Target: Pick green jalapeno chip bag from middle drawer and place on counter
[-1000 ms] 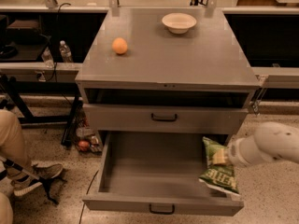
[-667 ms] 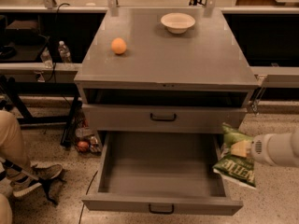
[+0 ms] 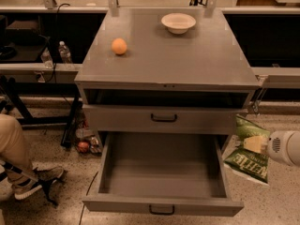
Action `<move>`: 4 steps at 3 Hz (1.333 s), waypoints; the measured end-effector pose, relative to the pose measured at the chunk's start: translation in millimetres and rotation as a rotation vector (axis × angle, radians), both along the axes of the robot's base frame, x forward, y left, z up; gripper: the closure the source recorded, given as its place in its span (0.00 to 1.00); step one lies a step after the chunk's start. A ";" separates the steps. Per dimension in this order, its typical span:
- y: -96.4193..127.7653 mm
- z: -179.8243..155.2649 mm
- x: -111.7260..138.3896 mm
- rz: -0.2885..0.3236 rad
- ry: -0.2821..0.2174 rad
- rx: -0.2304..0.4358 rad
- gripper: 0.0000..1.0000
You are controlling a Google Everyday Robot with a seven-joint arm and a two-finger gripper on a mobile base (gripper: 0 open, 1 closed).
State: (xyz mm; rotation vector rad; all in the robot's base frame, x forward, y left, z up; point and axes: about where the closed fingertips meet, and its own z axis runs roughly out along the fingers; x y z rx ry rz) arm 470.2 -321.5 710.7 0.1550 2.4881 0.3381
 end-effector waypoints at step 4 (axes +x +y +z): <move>72.6 186.8 95.0 0.257 -0.346 -0.121 1.00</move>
Offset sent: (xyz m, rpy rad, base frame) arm 0.0783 0.0328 0.1529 -0.0188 -0.2624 0.1663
